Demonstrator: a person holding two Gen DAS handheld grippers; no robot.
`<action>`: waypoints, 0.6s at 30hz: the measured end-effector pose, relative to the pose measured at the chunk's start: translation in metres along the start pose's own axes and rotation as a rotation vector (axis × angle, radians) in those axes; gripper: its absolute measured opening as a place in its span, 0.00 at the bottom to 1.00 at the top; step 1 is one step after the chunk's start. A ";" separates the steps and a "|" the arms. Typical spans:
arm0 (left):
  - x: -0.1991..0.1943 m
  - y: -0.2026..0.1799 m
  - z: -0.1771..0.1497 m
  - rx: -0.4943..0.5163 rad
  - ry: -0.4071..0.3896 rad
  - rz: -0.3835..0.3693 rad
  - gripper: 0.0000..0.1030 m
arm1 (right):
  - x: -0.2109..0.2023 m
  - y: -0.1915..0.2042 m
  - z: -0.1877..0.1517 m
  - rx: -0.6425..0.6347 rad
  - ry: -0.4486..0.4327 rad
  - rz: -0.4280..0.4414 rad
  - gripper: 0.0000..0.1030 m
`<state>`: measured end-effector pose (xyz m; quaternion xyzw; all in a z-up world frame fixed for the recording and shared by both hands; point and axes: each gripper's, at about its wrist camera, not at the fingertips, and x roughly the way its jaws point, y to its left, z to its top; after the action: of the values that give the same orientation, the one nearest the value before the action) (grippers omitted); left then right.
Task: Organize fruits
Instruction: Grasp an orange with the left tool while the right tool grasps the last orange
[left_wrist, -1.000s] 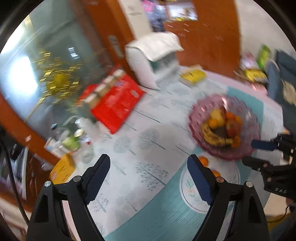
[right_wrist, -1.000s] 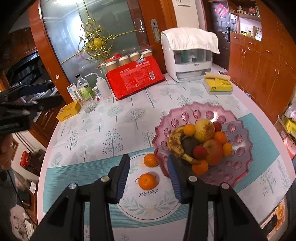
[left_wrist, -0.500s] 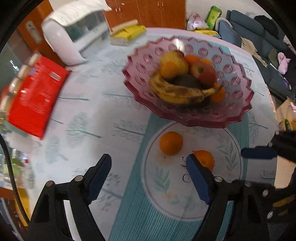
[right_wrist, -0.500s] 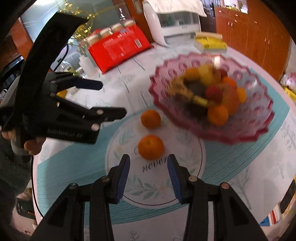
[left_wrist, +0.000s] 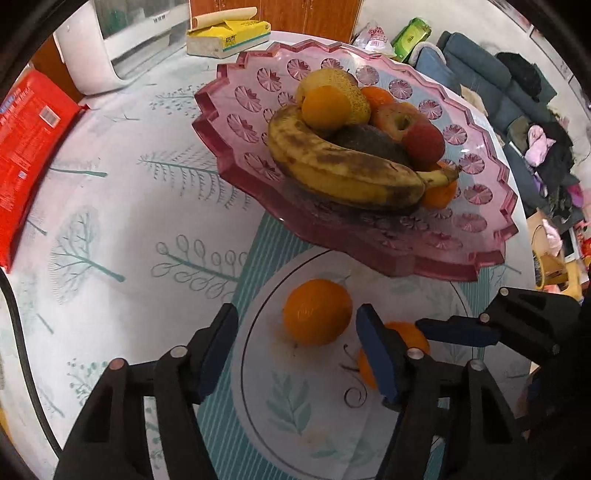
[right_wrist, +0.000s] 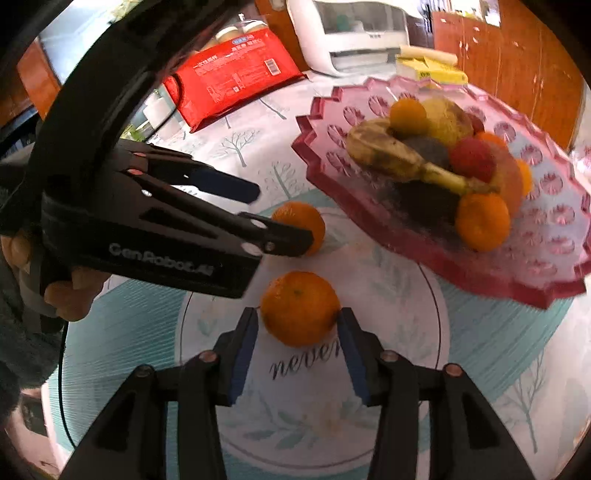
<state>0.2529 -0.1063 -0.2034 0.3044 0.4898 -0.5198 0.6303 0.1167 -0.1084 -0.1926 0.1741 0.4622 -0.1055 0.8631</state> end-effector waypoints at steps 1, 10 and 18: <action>0.003 0.001 0.000 -0.008 0.002 -0.013 0.59 | 0.002 0.000 0.001 -0.007 -0.005 -0.009 0.48; 0.011 0.008 0.002 -0.074 -0.022 -0.109 0.35 | 0.015 -0.002 0.001 -0.037 -0.006 0.008 0.47; 0.004 0.005 -0.018 -0.153 -0.030 -0.093 0.34 | 0.006 -0.003 -0.001 -0.046 -0.006 0.022 0.46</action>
<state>0.2525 -0.0904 -0.2142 0.2244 0.5321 -0.5142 0.6341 0.1180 -0.1112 -0.1984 0.1590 0.4601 -0.0858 0.8693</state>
